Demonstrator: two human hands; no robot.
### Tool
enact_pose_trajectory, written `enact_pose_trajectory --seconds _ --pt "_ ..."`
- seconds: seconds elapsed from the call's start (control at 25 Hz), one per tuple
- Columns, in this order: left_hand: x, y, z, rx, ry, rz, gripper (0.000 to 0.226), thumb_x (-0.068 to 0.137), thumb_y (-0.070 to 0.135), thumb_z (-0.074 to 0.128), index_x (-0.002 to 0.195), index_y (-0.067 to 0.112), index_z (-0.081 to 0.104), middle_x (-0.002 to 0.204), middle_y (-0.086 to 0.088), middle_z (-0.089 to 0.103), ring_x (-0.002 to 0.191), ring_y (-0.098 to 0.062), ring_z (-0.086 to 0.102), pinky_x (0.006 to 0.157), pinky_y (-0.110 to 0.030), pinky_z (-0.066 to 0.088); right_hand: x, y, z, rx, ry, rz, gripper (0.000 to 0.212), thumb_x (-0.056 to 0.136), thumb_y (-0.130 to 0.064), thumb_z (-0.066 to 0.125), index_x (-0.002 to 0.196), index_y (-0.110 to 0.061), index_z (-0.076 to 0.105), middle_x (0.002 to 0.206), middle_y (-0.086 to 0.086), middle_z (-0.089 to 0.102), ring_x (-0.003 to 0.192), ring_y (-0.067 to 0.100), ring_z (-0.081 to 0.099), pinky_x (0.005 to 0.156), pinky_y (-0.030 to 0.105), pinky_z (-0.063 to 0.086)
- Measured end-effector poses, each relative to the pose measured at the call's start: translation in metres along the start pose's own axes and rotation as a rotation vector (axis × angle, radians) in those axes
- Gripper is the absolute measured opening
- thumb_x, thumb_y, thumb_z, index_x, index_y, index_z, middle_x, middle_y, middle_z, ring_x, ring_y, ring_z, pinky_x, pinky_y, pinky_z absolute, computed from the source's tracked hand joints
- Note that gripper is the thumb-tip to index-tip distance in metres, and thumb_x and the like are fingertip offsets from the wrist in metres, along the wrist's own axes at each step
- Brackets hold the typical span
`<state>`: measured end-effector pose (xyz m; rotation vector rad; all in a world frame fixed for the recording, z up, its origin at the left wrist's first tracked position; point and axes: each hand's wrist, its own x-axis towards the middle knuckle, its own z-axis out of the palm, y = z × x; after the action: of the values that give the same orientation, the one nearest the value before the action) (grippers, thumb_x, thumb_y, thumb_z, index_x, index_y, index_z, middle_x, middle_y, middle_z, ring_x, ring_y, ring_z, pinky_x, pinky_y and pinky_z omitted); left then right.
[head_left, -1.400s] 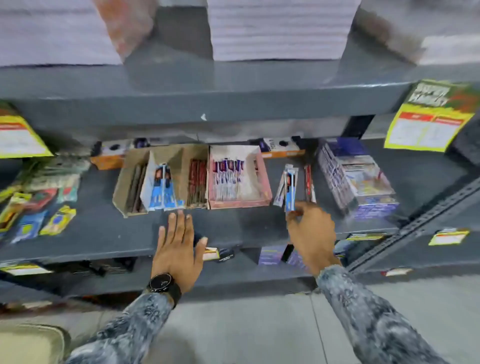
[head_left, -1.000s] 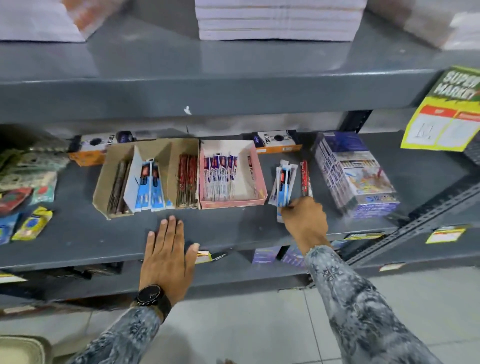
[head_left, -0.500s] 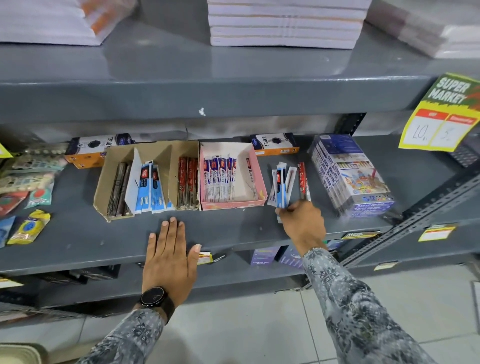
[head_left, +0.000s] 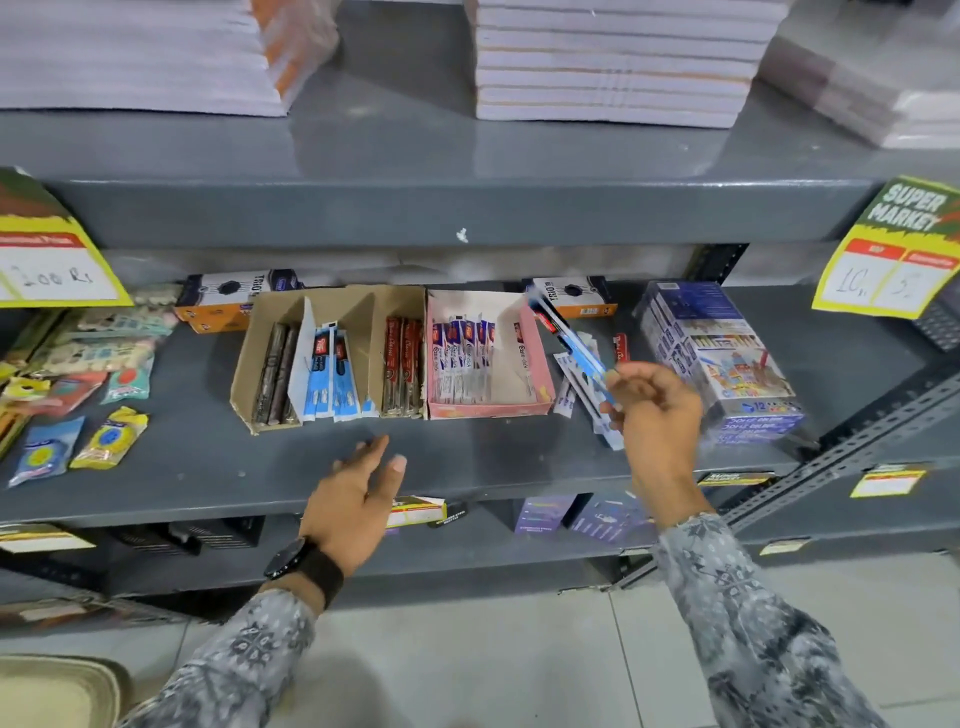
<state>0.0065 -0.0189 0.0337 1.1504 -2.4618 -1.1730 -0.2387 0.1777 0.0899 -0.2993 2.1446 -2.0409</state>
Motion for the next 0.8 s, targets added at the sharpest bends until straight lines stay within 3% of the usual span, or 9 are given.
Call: enact_pose_trajectory --seconds 0.08,0.16,0.28,0.44,0.52,0.64,0.72,0.8 --pt "-0.001 0.012 -0.025 -0.588 -0.037 -0.147 0.053 0.090 0.054 0.053 0.130 0.020 0.062 0.136 -0.009 0.064 0.117 -0.017 0.067 0.102 -0.037 0.048 -0.006 -0.024 0.018 0.080 -0.360 -0.001 0.032 0.088 0.005 0.072 0.078 -0.024 0.081 0.073 -0.001 0.078 0.053 0.010 0.062 0.046 0.023 0.049" --pt "-0.001 0.019 -0.045 -0.955 -0.172 -0.244 0.053 0.090 0.057 0.050 0.121 0.016 0.064 0.120 -0.013 0.073 0.104 -0.027 0.073 0.090 -0.042 0.055 -0.011 -0.038 0.039 -0.106 -0.641 -0.006 0.027 0.086 0.003 0.076 0.077 -0.023 0.081 0.068 -0.002 0.076 0.048 0.008 0.058 0.043 0.019 0.044" --pt "-0.005 0.017 -0.058 -1.069 -0.161 -0.242 0.045 0.088 0.048 0.059 0.110 0.010 0.065 0.111 -0.020 0.075 0.101 -0.035 0.073 0.079 -0.041 0.061 -0.024 -0.040 0.071 -0.386 -0.745 -0.050 0.018 0.087 0.001 0.078 0.083 -0.017 0.079 0.060 -0.005 0.073 0.045 0.002 0.053 0.047 0.015 0.042" --pt "-0.008 0.003 -0.062 -1.035 0.009 -0.229 0.031 0.076 0.029 0.077 0.099 0.007 0.074 0.096 -0.023 0.077 0.089 -0.033 0.076 0.067 -0.031 0.062 -0.038 -0.030 0.086 -0.422 -0.762 0.002 0.012 0.085 -0.003 0.082 0.084 -0.015 0.079 0.068 0.003 0.075 0.045 0.002 0.054 0.043 0.013 0.040" --pt "-0.005 -0.008 -0.067 -1.013 0.037 -0.201 0.033 0.075 0.029 0.079 0.100 0.008 0.076 0.092 -0.020 0.078 0.086 -0.032 0.077 0.066 -0.030 0.061 -0.046 -0.020 0.089 -0.485 -0.830 0.097 0.008 0.081 -0.008 0.087 0.084 -0.011 0.079 0.064 -0.003 0.073 0.042 0.000 0.052 0.039 0.015 0.038" --pt "0.000 -0.027 -0.070 -0.855 0.159 -0.124 0.031 0.087 0.024 0.074 0.113 0.008 0.073 0.095 -0.014 0.079 0.090 -0.030 0.076 0.071 -0.028 0.060 -0.071 0.003 0.103 -0.552 -0.847 0.275 0.008 0.082 -0.008 0.085 0.078 -0.007 0.078 0.057 0.004 0.068 0.037 0.005 0.050 0.037 0.020 0.041" --pt "0.002 -0.050 -0.070 -0.308 0.348 -0.075 0.033 0.097 0.026 0.060 0.127 0.012 0.066 0.112 -0.011 0.076 0.107 -0.027 0.071 0.087 -0.029 0.054 -0.091 0.020 0.123 -0.415 -0.707 0.420 0.011 0.083 -0.001 0.081 0.075 -0.006 0.074 0.055 0.008 0.064 0.037 0.007 0.052 0.038 0.022 0.047" --pt "-0.004 -0.076 -0.066 0.205 0.304 -0.024 0.046 0.102 0.031 0.046 0.144 0.012 0.049 0.146 -0.016 0.053 0.141 -0.030 0.044 0.116 -0.039 0.033 -0.108 0.033 0.151 -0.277 -0.552 0.527 0.009 0.083 0.001 0.080 0.078 -0.002 0.074 0.055 0.011 0.063 0.038 0.012 0.053 0.038 0.023 0.049"
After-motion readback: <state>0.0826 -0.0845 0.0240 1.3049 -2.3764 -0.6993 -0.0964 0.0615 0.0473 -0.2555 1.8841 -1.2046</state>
